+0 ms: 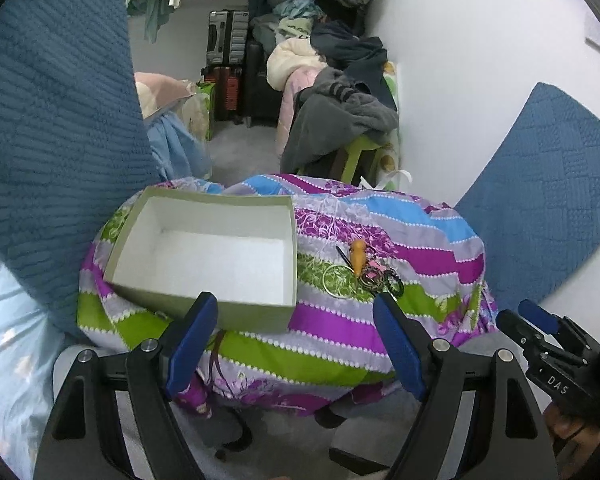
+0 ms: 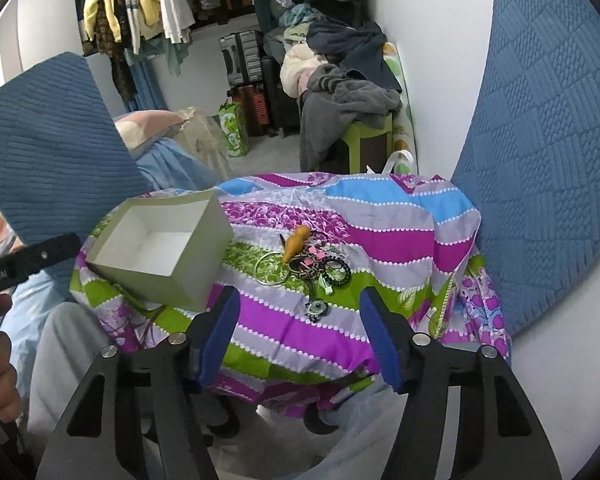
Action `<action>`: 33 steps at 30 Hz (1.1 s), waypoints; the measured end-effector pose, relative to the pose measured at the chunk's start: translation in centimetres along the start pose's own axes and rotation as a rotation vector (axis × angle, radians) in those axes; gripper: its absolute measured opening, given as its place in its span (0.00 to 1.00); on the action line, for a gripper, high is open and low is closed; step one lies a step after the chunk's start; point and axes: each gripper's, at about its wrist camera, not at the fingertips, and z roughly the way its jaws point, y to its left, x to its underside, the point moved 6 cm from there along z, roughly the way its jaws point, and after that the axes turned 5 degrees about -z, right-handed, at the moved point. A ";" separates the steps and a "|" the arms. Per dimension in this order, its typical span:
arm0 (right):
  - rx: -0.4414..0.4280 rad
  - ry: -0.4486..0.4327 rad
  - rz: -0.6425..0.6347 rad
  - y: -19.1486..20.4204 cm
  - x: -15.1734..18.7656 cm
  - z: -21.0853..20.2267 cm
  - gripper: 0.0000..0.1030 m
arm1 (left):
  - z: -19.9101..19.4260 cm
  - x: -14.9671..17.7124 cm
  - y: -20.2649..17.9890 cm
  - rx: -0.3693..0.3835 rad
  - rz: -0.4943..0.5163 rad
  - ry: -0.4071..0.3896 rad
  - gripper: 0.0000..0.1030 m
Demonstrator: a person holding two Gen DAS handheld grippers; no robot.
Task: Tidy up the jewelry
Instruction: 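Grasp the black coiled hair tie with the right tool while the left grasps the gourd pendant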
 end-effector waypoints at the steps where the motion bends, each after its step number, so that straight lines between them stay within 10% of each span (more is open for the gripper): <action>1: 0.001 0.000 0.000 -0.2 -0.1 0.4 0.52 | 0.3 -0.2 -0.2 0.004 0.003 -0.004 0.78; 22: -0.017 0.040 0.102 -5.2 0.0 9.1 0.50 | 10.8 0.4 -5.3 0.177 0.011 0.137 0.75; 33: -0.096 0.143 0.077 -6.0 1.3 16.3 0.32 | 18.7 1.6 -7.7 0.248 0.002 0.259 0.47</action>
